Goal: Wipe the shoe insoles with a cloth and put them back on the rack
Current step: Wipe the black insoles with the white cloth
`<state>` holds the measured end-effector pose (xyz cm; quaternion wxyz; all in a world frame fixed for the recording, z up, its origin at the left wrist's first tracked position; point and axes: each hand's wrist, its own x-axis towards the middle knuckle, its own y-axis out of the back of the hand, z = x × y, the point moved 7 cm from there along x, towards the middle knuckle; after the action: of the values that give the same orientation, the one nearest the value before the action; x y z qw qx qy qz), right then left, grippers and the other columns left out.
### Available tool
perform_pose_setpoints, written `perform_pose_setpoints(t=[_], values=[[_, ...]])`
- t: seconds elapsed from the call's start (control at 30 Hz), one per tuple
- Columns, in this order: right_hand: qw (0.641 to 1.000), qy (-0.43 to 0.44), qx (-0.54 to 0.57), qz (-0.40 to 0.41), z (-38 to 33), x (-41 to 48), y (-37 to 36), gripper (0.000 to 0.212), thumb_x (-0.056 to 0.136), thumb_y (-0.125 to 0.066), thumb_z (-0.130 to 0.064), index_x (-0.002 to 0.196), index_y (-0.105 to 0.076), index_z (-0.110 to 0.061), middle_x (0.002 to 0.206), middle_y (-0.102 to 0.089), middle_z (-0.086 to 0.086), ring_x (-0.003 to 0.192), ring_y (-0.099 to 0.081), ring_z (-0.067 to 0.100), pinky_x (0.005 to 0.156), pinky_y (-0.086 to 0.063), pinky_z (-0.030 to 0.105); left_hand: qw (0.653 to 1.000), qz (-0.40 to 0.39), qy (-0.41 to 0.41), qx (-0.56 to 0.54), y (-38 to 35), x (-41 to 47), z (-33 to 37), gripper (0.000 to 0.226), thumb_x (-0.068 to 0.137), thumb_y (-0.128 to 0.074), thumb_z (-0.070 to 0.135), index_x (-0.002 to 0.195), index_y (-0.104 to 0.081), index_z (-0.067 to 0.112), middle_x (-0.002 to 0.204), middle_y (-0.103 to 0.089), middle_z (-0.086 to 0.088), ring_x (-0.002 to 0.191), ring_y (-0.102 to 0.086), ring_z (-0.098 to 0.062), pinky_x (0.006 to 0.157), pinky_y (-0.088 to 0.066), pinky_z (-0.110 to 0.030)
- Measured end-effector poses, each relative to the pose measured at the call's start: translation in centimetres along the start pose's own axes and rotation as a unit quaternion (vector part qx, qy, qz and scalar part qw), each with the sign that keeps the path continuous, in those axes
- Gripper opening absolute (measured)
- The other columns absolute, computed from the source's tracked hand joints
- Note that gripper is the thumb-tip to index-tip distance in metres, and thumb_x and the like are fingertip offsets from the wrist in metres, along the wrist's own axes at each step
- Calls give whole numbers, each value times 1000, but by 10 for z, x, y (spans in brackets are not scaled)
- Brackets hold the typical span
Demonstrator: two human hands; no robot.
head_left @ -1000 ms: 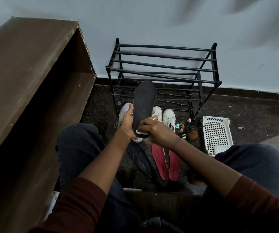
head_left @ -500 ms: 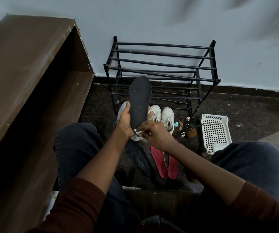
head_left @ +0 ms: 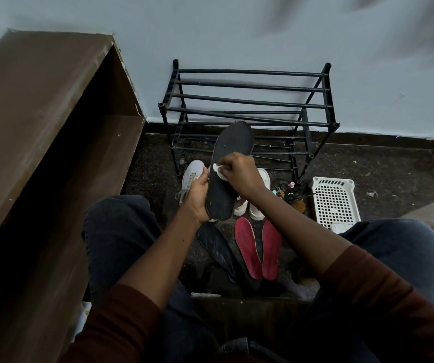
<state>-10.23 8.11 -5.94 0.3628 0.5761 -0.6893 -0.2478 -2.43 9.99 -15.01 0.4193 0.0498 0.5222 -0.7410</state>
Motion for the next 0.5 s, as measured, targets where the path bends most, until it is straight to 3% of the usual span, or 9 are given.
perform_pose_setpoints(t=[0.13, 0.23, 0.3, 0.4, 0.5], values=[[999, 33, 24, -23, -12, -13, -5, 16, 78, -65, 0, 92, -71, 1, 94, -68, 18, 87, -64, 30, 76, -41, 24, 1000, 6, -16, -21, 2, 2, 4, 76, 98, -19, 55, 92, -76, 6, 99, -70, -17, 88, -70, -28, 86, -52, -42], [994, 70, 64, -60, -27, -35, -14, 13, 74, -66, 3, 86, -71, 2, 89, -69, 17, 84, -65, 27, 77, -39, 18, 999, 20, -34, -30, 10, 7, 13, 74, 97, -21, 58, 115, -65, 1, 122, -59, -18, 107, -62, -29, 93, -49, -39], [988, 95, 89, -84, -34, -49, -17, 15, 73, -65, 6, 86, -71, 2, 89, -69, 16, 85, -64, 24, 81, -38, 14, 999, 16, -39, -27, 9, 8, 15, 77, 95, -21, 61, 117, -64, 1, 125, -57, -18, 108, -62, -29, 96, -47, -41], [983, 120, 91, -104, -34, -59, -19, 18, 72, -63, 8, 87, -71, 2, 91, -69, 15, 86, -64, 26, 84, -38, 16, 999, 7, -35, -24, 4, 6, 12, 81, 92, -21, 66, 104, -72, 4, 114, -65, -16, 103, -65, -28, 99, -45, -39], [987, 111, 62, -95, -29, -53, -19, 16, 73, -63, 5, 87, -71, 2, 90, -68, 16, 85, -65, 28, 81, -43, 24, 999, 20, -24, -5, 8, 6, 9, 77, 93, -24, 65, 114, -67, 5, 128, -56, -16, 121, -52, -29, 112, -31, -39]])
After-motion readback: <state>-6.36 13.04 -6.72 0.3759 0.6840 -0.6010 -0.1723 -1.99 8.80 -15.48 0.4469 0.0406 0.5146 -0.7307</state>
